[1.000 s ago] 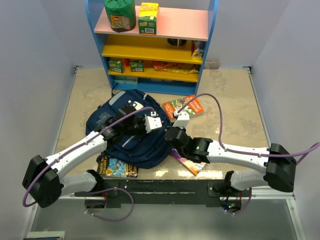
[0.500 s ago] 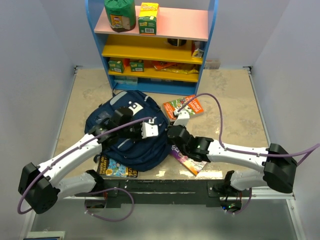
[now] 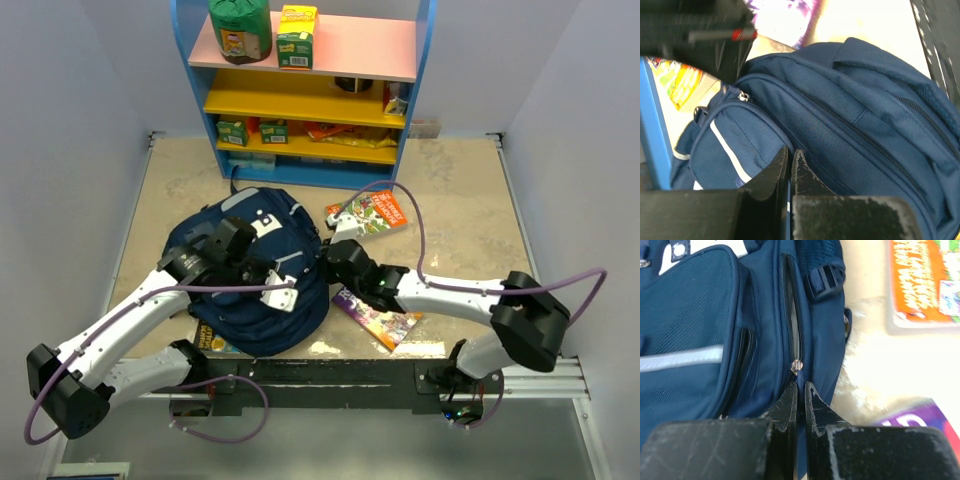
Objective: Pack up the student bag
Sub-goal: Zip the student bag at the center of the board.
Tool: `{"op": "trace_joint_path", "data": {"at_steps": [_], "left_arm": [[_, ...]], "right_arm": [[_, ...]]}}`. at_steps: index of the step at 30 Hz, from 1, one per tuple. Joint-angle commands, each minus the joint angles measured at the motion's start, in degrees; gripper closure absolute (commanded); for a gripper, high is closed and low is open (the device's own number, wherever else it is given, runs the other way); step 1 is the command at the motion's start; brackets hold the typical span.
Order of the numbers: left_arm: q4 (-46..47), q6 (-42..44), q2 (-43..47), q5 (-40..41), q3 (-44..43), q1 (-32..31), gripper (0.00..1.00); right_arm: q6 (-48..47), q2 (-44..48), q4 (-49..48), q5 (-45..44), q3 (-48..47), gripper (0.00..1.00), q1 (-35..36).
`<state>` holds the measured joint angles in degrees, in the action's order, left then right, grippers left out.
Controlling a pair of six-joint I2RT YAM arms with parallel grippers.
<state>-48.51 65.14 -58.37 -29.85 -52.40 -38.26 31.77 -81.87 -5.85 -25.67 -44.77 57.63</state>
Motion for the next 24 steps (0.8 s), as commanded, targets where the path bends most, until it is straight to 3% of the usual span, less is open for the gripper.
{"op": "trace_joint_path", "data": {"at_steps": [1, 5, 17, 24], "left_arm": [[-19.2, 12.1, 1.9, -13.1, -5.5, -0.9, 1.00], [-26.9, 18.8, 1.5, -14.6, -7.0, -0.9, 1.00], [-26.9, 22.6, 2.0, -16.9, -7.1, -0.9, 1.00], [-26.2, 28.6, 4.7, -6.2, -10.9, -0.9, 1.00]], "right_arm": [[-5.2, -4.5, -6.9, -4.7, -5.5, 1.00, -4.1], [-6.7, -8.7, -9.3, -3.9, -9.3, 1.00, -4.8], [-9.4, -13.9, -13.0, -3.3, -16.8, 1.00, -5.8], [-6.2, -6.9, -9.4, -11.8, -12.6, 1.00, -8.7]]}}
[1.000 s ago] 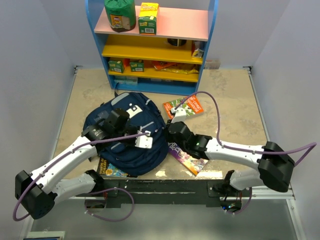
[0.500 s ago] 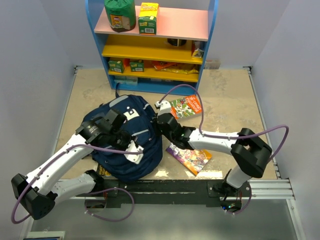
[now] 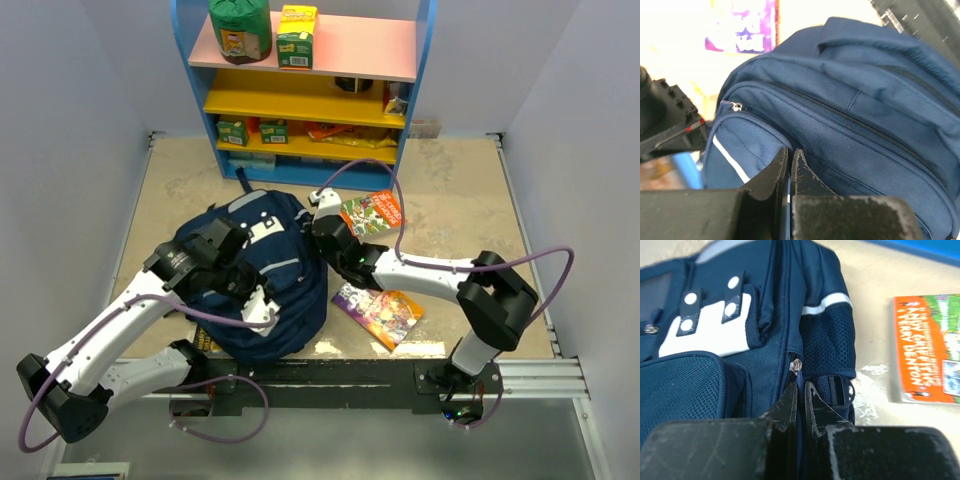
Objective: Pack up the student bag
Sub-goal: Zip the student bag at the center of the board.
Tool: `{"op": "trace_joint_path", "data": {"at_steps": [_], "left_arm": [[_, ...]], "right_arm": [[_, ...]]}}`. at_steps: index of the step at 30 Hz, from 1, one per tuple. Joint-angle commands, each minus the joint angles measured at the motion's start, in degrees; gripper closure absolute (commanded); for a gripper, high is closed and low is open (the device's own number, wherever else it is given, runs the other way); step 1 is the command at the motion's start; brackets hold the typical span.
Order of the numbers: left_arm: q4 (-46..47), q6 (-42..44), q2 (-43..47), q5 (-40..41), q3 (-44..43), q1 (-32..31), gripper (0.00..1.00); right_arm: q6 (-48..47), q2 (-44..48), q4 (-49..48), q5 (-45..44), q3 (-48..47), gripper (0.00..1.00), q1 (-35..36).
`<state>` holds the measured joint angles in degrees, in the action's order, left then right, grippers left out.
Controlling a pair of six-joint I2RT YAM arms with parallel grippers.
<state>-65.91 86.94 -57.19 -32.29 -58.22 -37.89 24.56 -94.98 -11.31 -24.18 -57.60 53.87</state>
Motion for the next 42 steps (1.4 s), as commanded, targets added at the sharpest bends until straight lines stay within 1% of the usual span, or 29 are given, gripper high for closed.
{"op": "trace_joint_path", "data": {"at_steps": [1, 3, 5, 8, 10, 12, 13, 15, 16, 17, 18, 19, 21, 22, 24, 25, 26, 28, 29, 30, 31, 33, 35, 37, 38, 42], "left_arm": [[-9.6, 7.4, 3.4, -2.9, -5.5, -1.4, 1.00], [-9.6, 4.8, 3.1, -1.1, -6.0, -1.3, 1.00], [-9.6, 2.4, 2.9, -0.4, -5.1, -1.3, 1.00], [-9.6, 0.3, 3.2, 0.2, -1.2, -1.3, 1.00], [-9.5, -0.3, 4.4, 0.9, 2.7, -1.3, 1.00], [-9.5, -0.3, 5.5, 2.9, 5.4, -1.3, 1.00], [-9.4, -0.5, 5.9, 3.7, 7.3, -1.2, 1.00], [-9.2, -1.3, 6.5, 4.8, 8.5, -0.8, 1.00], [-8.6, -1.8, 6.8, 4.7, 8.8, 0.0, 1.00], [-7.7, -2.7, 7.1, 4.4, 8.5, 0.4, 1.00], [-7.5, -2.8, 8.0, 3.7, 8.1, 1.1, 1.00], [-7.3, -2.7, 8.8, 3.4, 7.4, 2.7, 1.00], [-5.6, -2.3, 11.6, 3.2, 6.7, 4.8, 1.00], [-3.5, -2.2, 12.7, 3.0, 5.7, 7.0, 1.00], [-0.6, -4.0, 15.4, 2.8, 4.0, 8.4, 1.00], [4.6, -6.1, 16.1, 2.9, 2.2, 8.6, 1.00], [7.7, -11.6, 16.9, 3.3, 1.4, 8.6, 1.00], [15.1, -17.7, 17.4, 4.4, 0.0, 8.6, 1.00], [16.9, -19.3, 17.5, 5.4, -0.1, 8.6, 1.00], [18.4, -20.7, 17.6, 5.8, -0.6, 8.6, 1.00], [21.1, -23.2, 17.6, 6.4, -0.7, 8.6, 1.00], [23.6, -25.2, 17.6, 8.2, -0.6, 8.6, 1.00], [28.8, -28.6, 18.6, 10.7, -0.1, 8.6, 1.00], [32.6, -30.7, 19.1, 12.1, 0.2, 8.6, 1.00], [33.3, -31.0, 19.7, 13.0, 0.5, 8.6, 1.00], [34.5, -31.4, 20.3, 15.2, 1.3, 8.6, 1.00]], "right_arm": [[2.1, 7.4, -4.2, -15.6, 1.0, 1.00, -5.0], [3.1, 10.6, -4.8, -17.3, 4.0, 1.00, -5.0], [5.8, 13.3, -4.2, -21.2, 6.0, 1.00, -5.0], [8.3, 16.1, -3.6, -24.4, 9.1, 1.00, -5.1], [7.9, 17.3, -4.2, -24.0, 10.0, 1.00, -5.2], [6.7, 16.6, -4.3, -20.2, 10.1, 1.00, -5.1], [6.5, 16.4, -3.4, -19.2, 9.8, 0.98, -5.1], [6.7, 16.1, -2.5, -17.6, 9.8, 0.84, -5.1], [6.9, 16.7, -2.7, -17.2, 10.3, 0.65, -5.1], [7.1, 17.1, -2.9, -17.0, 11.8, 0.54, -5.1], [7.3, 17.6, -3.0, -17.0, 12.7, 0.45, -5.1], [7.9, 19.0, -3.1, -17.3, 13.6, 0.35, -5.1], [8.5, 20.8, -3.3, -18.1, 16.6, 0.29, -5.1], [8.8, 23.0, -4.4, -18.4, 19.3, 0.27, -5.0], [9.0, 25.0, -7.0, -19.0, 22.2, 0.25, -5.1], [9.0, 25.8, -7.8, -19.1, 24.7, 0.25, -5.1], [9.0, 27.2, -8.7, -19.8, 26.0, 0.25, -5.1], [7.9, 28.4, -12.1, -18.5, 29.5, 0.27, -5.2], [6.7, 29.4, -13.8, -17.2, 30.7, 0.27, -5.1], [3.5, 29.8, -17.9, -15.8, 32.0, 0.28, -5.1], [2.3, 30.1, -19.8, -10.9, 34.3, 0.28, -5.1], [-2.0, 30.4, -25.9, -5.2, 36.2, 0.28, -5.1], [-4.2, 29.8, -28.4, 1.3, 37.7, 0.28, -5.1], [-6.4, 28.3, -30.0, 4.8, 37.7, 0.29, -5.1], [-7.1, 27.7, -30.5, 7.9, 37.7, 0.29, -5.1], [-10.1, 26.4, -34.1, 14.3, 38.3, 0.30, -5.1]]}}
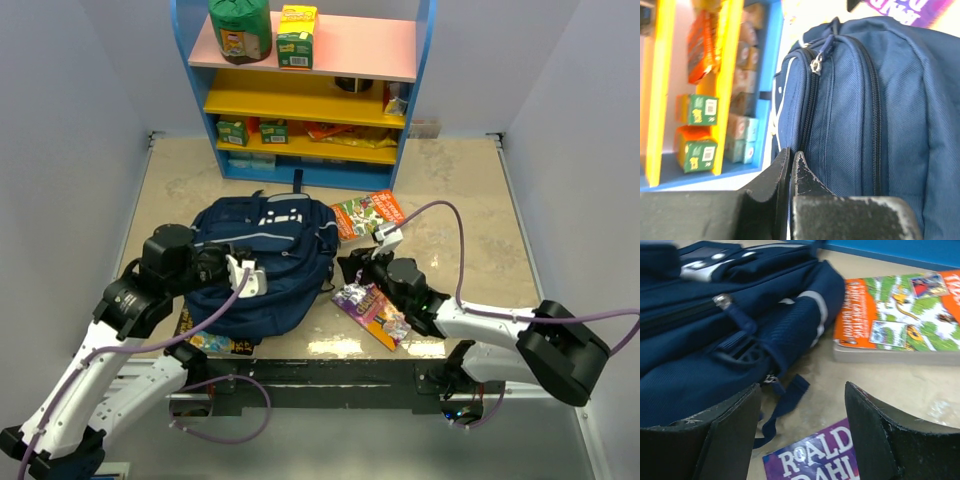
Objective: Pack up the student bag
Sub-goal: Zip the student bag at the center of the board, then unzip the student bag at the center of the board.
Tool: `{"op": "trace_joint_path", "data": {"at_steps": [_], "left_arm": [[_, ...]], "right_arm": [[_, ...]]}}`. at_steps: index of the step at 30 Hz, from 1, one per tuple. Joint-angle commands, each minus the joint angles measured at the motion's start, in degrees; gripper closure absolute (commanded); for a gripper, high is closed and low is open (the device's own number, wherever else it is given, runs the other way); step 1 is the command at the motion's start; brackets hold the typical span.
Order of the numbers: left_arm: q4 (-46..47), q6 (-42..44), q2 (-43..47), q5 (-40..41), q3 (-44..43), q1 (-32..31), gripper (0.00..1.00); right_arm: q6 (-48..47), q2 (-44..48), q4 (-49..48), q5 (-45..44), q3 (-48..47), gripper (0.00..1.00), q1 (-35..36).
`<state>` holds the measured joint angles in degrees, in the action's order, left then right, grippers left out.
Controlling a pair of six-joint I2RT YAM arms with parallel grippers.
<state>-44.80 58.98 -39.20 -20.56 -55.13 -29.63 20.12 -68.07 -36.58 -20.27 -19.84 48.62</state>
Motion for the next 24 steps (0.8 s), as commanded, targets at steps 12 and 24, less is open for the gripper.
{"op": "trace_joint_path", "data": {"at_steps": [12, 24], "left_arm": [[14.2, -3.9, 2.2, 3.8, -2.0, 0.4, 1.00], [15.3, -3.8, 1.5, 4.6, -2.1, 0.4, 1.00]], "right_arm": [[-7.6, -7.3, -16.0, 17.7, 1.7, 0.38, 0.8], [-5.9, -8.2, -20.0, 15.4, 5.1, 0.43, 4.6]]}}
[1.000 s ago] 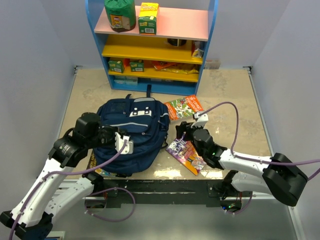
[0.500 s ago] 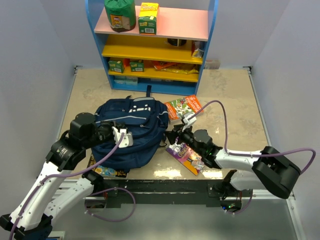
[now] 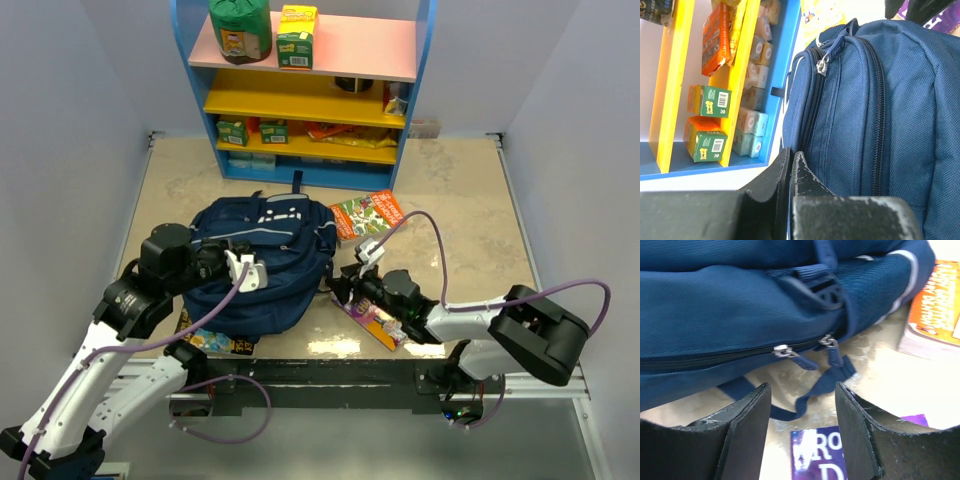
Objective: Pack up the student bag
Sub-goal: Unzip the student bag at the center of the board.
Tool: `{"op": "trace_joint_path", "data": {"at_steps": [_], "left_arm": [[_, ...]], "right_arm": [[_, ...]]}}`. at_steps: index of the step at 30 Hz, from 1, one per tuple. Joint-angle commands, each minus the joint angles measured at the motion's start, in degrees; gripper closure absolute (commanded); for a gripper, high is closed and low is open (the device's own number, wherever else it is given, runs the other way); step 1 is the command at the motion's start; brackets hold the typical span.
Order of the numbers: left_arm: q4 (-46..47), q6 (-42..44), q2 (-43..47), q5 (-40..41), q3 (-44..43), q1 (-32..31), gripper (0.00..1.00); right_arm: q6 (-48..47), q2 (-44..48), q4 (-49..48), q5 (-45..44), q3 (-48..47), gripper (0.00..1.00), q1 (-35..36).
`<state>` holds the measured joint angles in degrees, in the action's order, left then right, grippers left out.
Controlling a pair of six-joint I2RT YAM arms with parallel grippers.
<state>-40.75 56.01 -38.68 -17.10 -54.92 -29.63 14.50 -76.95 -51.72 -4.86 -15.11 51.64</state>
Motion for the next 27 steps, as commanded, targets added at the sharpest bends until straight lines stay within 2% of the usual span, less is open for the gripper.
{"op": "trace_joint_path", "data": {"at_steps": [1, 7, 10, 13, 20, 27], "left_arm": [[11.2, -0.7, 1.0, 1.0, -2.2, 0.4, 1.00], [11.0, -0.4, 1.4, 0.8, -2.0, 0.4, 1.00], [10.7, -0.5, 1.7, 0.6, -2.1, 0.4, 1.00], [10.0, -0.3, 1.8, 0.4, -2.4, 0.4, 1.00], [8.7, -0.4, 1.9, 0.1, -2.3, 0.4, 1.00], [8.5, -1.1, 1.5, -0.6, -2.6, 0.4, 1.00]], "right_arm": [[-0.4, 0.7, -5.0, 0.0, 0.3, 0.43, 1.9], [-1.0, -2.8, -5.7, -0.6, -1.0, 0.45, 3.2], [-1.3, -5.2, -6.7, -2.4, -1.9, 0.50, 3.5], [-1.9, -6.8, -8.3, -4.4, -2.9, 0.57, 3.6], [-2.4, -5.8, -11.3, -9.0, -1.9, 0.85, 4.6], [-2.7, -7.1, -11.6, -7.8, -2.0, 0.89, 6.1]]}}
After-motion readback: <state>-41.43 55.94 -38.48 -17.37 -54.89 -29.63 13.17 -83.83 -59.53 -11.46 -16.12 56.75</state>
